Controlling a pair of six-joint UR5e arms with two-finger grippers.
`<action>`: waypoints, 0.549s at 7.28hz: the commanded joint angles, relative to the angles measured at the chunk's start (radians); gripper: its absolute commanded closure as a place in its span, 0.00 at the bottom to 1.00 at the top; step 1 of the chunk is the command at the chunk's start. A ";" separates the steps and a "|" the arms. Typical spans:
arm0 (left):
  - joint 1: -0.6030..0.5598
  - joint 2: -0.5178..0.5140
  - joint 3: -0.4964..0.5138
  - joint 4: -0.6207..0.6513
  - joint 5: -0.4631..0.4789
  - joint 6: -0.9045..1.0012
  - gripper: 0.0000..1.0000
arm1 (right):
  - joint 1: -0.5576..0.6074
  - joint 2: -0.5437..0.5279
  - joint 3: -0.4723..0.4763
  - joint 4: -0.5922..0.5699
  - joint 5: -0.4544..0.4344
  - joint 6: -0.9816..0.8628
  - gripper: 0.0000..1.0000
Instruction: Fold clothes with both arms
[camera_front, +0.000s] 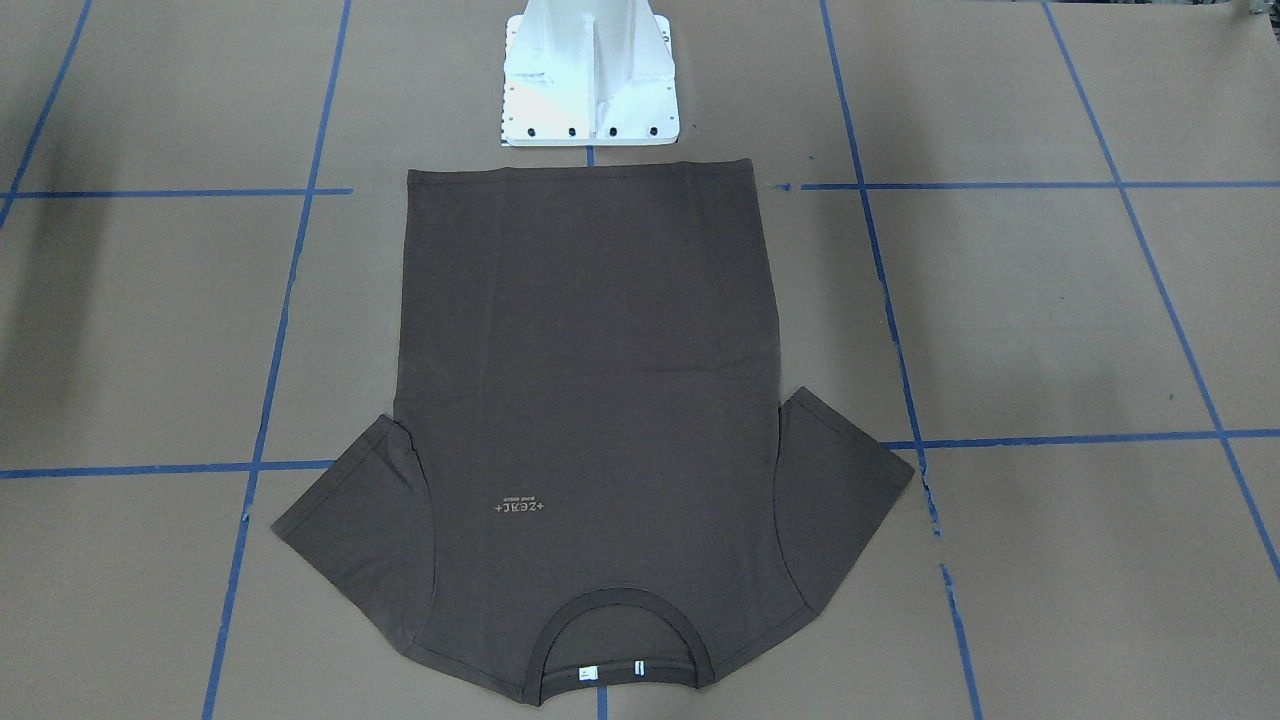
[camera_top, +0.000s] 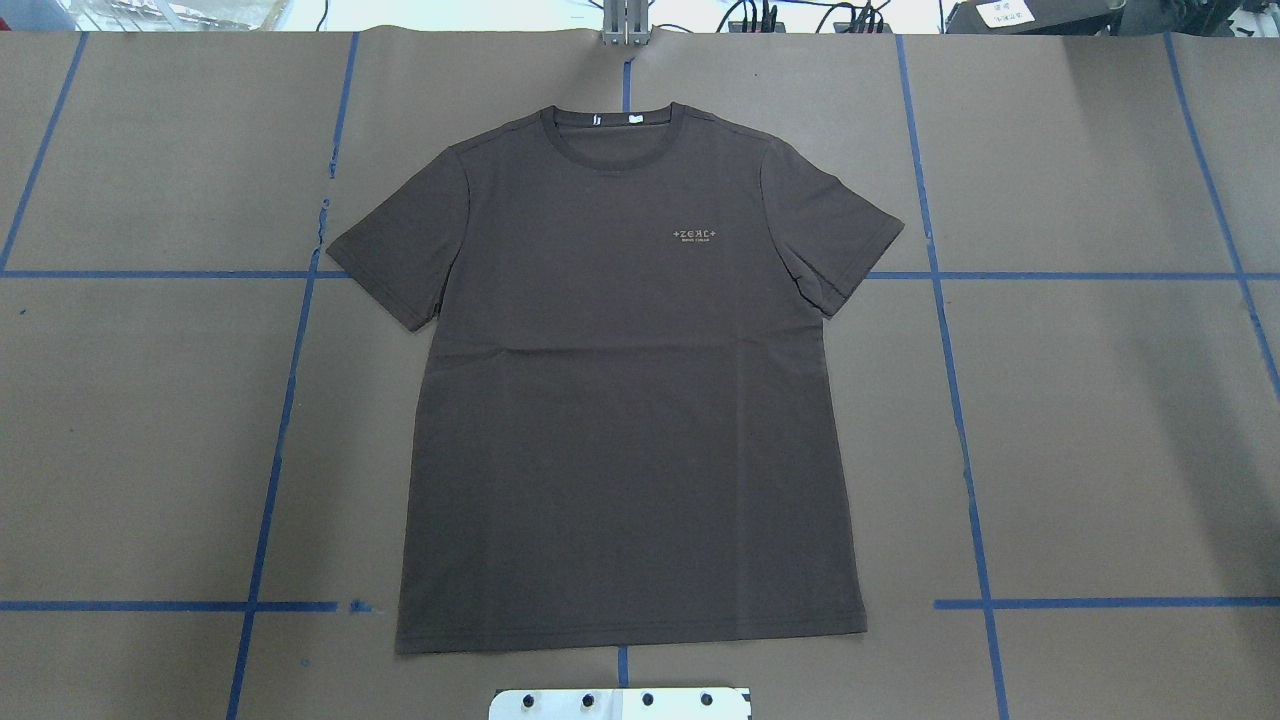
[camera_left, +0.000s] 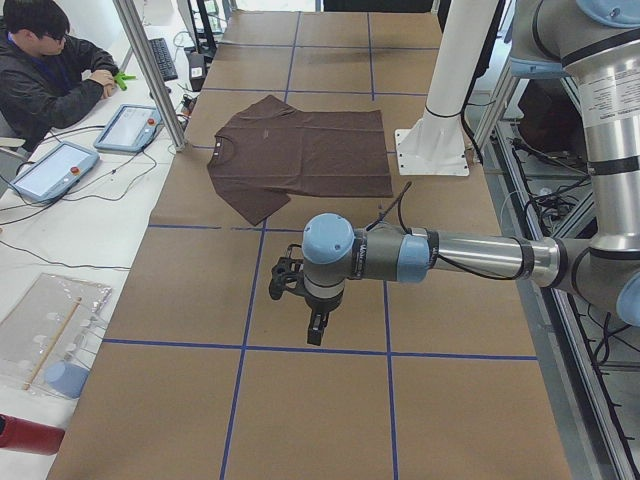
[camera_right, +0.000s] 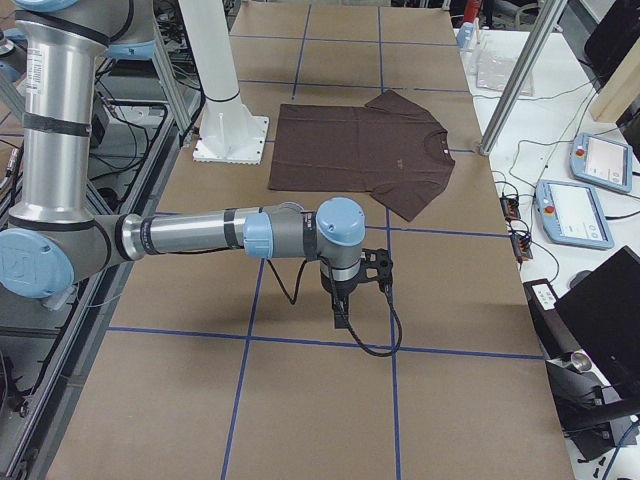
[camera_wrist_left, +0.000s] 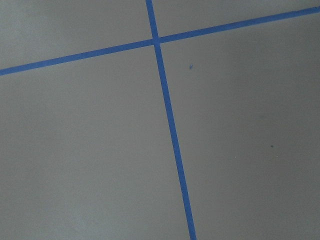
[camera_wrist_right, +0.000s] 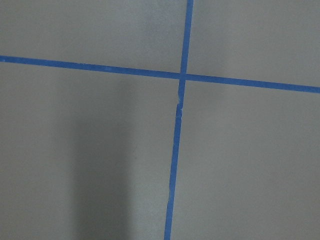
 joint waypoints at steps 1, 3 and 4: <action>0.002 -0.006 -0.026 -0.023 0.016 0.003 0.00 | -0.019 0.032 0.012 0.010 0.000 0.011 0.00; 0.003 -0.050 -0.021 -0.294 0.018 -0.006 0.00 | -0.053 0.141 -0.026 0.243 -0.018 0.016 0.00; 0.002 -0.155 0.066 -0.472 0.018 -0.009 0.00 | -0.054 0.185 -0.090 0.293 -0.012 0.019 0.00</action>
